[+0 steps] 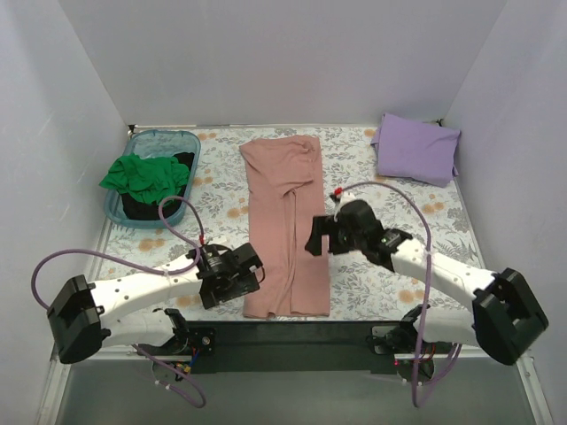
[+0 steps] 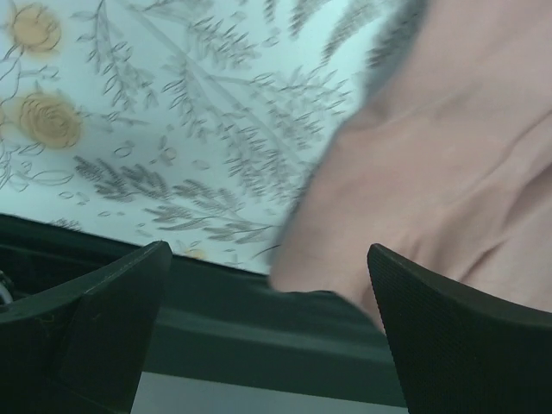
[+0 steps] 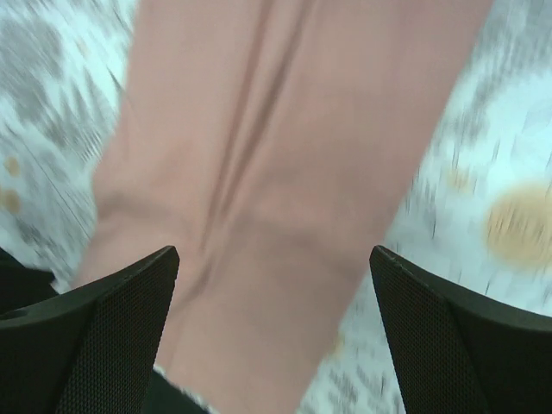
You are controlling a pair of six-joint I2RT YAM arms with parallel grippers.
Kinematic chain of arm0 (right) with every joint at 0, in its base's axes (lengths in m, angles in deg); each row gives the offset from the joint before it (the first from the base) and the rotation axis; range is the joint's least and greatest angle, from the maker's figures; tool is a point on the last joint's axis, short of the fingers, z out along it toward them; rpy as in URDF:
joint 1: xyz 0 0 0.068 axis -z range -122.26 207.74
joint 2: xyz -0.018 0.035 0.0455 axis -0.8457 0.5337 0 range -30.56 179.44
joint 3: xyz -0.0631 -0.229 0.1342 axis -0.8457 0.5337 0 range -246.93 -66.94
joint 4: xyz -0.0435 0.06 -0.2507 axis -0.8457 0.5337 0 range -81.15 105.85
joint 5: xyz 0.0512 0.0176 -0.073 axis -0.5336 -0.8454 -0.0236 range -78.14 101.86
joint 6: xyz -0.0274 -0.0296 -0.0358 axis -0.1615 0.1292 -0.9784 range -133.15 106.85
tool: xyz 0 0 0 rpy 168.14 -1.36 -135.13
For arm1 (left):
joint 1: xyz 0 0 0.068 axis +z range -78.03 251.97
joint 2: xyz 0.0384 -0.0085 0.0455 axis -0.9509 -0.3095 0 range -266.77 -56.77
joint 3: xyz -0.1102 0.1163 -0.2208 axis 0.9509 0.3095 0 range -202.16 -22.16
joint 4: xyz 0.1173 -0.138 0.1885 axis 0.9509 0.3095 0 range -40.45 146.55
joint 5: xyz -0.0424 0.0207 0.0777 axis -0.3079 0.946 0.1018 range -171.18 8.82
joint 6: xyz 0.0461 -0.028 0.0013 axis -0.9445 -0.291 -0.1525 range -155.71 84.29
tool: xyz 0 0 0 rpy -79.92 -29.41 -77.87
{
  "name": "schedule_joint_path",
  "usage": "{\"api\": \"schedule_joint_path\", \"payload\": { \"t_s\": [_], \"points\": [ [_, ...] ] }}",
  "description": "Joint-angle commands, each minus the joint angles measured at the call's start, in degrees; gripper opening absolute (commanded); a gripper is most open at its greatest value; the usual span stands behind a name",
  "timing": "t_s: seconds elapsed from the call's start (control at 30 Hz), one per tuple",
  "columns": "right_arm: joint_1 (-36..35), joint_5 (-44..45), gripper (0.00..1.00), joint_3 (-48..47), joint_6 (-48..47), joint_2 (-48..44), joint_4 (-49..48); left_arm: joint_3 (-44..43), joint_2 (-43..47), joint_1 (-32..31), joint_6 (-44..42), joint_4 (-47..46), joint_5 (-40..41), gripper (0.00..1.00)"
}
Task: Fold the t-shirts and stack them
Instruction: Fold the tshirt
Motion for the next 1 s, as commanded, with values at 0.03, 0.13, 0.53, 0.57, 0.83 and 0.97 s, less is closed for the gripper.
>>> {"api": "schedule_joint_path", "payload": {
  "t_s": [0.03,0.13,0.53,0.57,0.83,0.97],
  "points": [
    [-6.87,12.77,0.98,9.55,11.55,-10.77,13.02,6.2,7.07,-0.32,12.6,-4.14,-5.0,0.98],
    [-12.67,13.57,0.98,13.16,16.82,-15.97,16.64,10.16,9.27,-0.59,11.62,-8.63,-7.91,0.98],
    [-29.73,14.27,0.86,14.4,28.08,-10.88,18.49,15.61,3.21,-0.85,10.48,-18.39,-14.41,0.4],
    [-30.17,14.62,0.81,14.23,28.61,-10.53,18.49,16.14,3.13,-0.94,10.31,-18.91,-14.76,0.37],
    [-31.85,13.84,0.62,15.54,31.86,-10.96,19.36,17.81,4.0,-1.46,10.74,-20.85,-16.52,0.06],
    [-32.55,11.82,0.56,15.81,32.83,-11.76,21.74,18.17,4.62,-2.25,11.18,-20.33,-17.14,0.0]
  ]
}}
